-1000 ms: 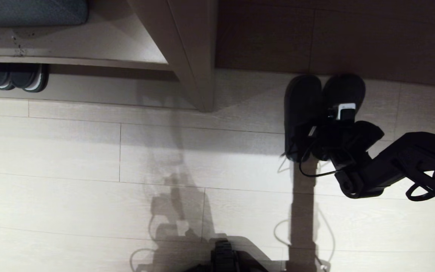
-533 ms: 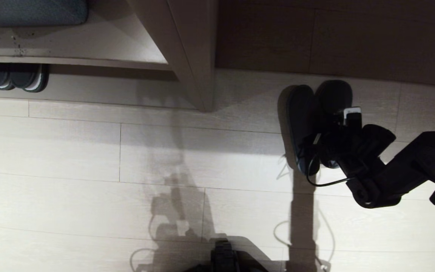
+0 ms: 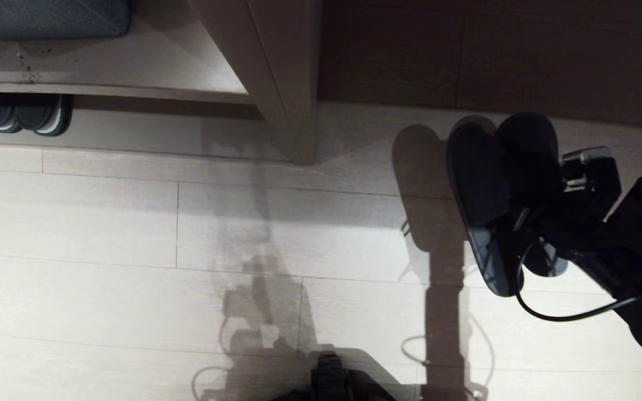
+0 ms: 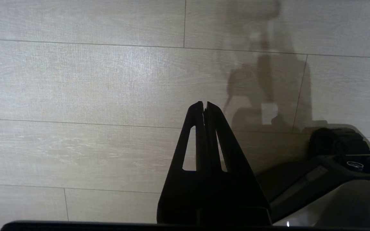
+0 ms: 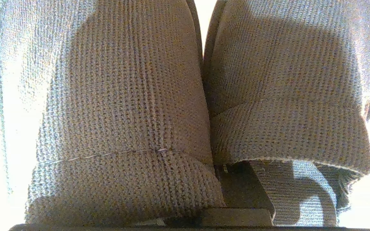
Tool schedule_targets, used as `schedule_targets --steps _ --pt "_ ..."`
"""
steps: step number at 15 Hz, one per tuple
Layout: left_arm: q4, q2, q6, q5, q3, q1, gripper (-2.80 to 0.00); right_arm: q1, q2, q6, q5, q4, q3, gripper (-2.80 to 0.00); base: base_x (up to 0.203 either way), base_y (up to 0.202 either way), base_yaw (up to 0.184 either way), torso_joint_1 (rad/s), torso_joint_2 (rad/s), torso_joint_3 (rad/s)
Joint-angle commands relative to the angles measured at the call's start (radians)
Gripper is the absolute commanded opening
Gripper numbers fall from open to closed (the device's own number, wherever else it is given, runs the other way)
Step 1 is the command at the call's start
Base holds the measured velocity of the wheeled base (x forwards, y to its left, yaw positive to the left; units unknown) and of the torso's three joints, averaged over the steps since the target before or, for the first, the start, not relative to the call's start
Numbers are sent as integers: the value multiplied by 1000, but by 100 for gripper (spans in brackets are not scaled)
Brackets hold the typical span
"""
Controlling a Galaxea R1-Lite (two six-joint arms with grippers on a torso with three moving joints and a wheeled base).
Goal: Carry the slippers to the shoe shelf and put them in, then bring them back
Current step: Place the slippers into the shoe cabinet
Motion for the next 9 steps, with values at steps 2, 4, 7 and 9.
schedule_targets --steps 2,4,7,9 --pt "0 1 0 0 0 0 -280 9 -258 6 9 65 111 -280 0 0 0 0 0 0" --pt "0 1 -2 0 0 0 -280 13 -406 9 17 194 161 -280 0 0 0 0 0 0" --pt "0 1 -2 1 0 0 -280 18 -583 10 24 390 201 -280 0 0 0 0 0 0" --pt "0 1 -2 0 0 0 -280 20 -667 11 22 466 219 -280 0 0 0 0 0 0"
